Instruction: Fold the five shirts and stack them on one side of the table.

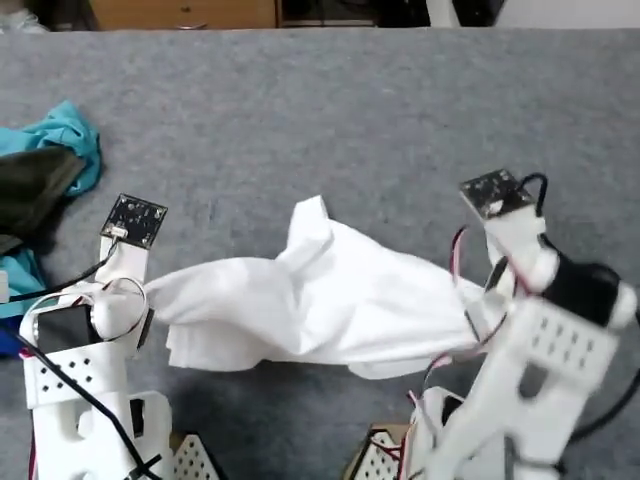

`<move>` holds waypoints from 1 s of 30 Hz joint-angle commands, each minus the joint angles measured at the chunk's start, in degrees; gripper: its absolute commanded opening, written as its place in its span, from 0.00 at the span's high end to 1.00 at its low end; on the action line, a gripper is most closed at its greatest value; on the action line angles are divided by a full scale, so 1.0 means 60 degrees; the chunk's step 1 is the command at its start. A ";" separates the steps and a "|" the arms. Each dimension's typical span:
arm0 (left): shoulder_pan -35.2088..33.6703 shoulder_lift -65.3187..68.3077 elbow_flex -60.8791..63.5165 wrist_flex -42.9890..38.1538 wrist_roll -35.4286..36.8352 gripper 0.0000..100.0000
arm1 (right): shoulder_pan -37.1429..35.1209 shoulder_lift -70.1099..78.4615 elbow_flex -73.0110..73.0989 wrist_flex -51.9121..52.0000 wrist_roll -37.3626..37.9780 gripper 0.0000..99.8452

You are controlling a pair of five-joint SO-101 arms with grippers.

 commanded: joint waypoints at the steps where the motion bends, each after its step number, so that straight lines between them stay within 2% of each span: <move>1: -0.0015 -0.0066 -0.0117 -0.0132 -0.0088 0.98 | 0.0242 -0.1692 -0.0930 0.0249 -0.0059 0.87; 3: -0.0015 -0.0066 -0.0117 -0.0132 -0.0088 0.98 | 0.0212 -0.2234 -0.1429 0.0220 -0.0278 0.82; 10: -0.0015 -0.0081 -0.0117 -0.0059 -0.0073 0.98 | -0.0432 -0.1824 -0.1897 0.0073 -0.1011 0.83; 14: -0.0015 -0.0081 -0.0029 -0.0059 -0.0059 0.98 | -0.2117 -0.0755 -0.1516 -0.0996 -0.1421 0.83; 18: -0.0015 -0.0081 -0.0029 -0.0059 -0.0044 0.98 | -0.4315 0.1590 -0.1282 -0.2315 -0.2271 0.83; 21: -0.0073 -0.0081 -0.0029 -0.0044 -0.0044 0.98 | -0.5385 0.3846 -0.1912 -0.3033 -0.2579 0.83; 30: -0.0088 -0.0095 -0.0015 0.0381 -0.0015 0.98 | -0.6659 0.9678 -0.6132 -0.3560 -0.2667 0.83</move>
